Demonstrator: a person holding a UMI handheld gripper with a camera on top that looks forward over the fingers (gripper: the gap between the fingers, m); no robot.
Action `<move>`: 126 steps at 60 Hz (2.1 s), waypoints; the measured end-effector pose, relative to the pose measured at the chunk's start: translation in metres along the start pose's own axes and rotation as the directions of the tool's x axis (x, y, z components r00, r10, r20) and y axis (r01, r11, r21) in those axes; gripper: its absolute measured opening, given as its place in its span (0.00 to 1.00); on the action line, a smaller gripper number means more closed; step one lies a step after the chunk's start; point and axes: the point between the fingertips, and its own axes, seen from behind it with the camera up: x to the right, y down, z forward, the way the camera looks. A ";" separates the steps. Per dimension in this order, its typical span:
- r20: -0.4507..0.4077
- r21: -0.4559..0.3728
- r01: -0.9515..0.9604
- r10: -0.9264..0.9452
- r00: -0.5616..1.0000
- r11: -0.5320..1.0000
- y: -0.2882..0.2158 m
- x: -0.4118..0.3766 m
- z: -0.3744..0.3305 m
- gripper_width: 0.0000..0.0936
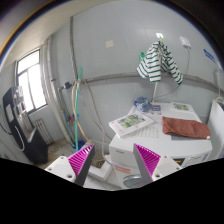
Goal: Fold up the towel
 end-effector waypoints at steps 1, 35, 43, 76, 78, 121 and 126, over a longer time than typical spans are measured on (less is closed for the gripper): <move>-0.009 -0.003 0.005 -0.005 1.000 1.000 0.001 0.002 0.002 0.86; -0.283 -0.126 0.086 -0.119 0.952 0.988 -0.015 0.264 0.197 0.77; -0.263 -0.204 0.040 -0.094 0.960 0.978 0.006 0.286 0.231 0.59; -0.299 0.046 -0.048 0.060 0.952 0.998 -0.097 0.384 0.147 0.01; -0.330 0.062 -0.061 0.078 0.941 0.996 -0.103 0.407 0.132 0.01; -0.610 0.032 -0.270 0.232 0.757 0.962 -0.007 0.503 -0.004 0.89; -0.619 0.040 -0.274 0.239 0.748 0.961 0.000 0.475 -0.037 0.89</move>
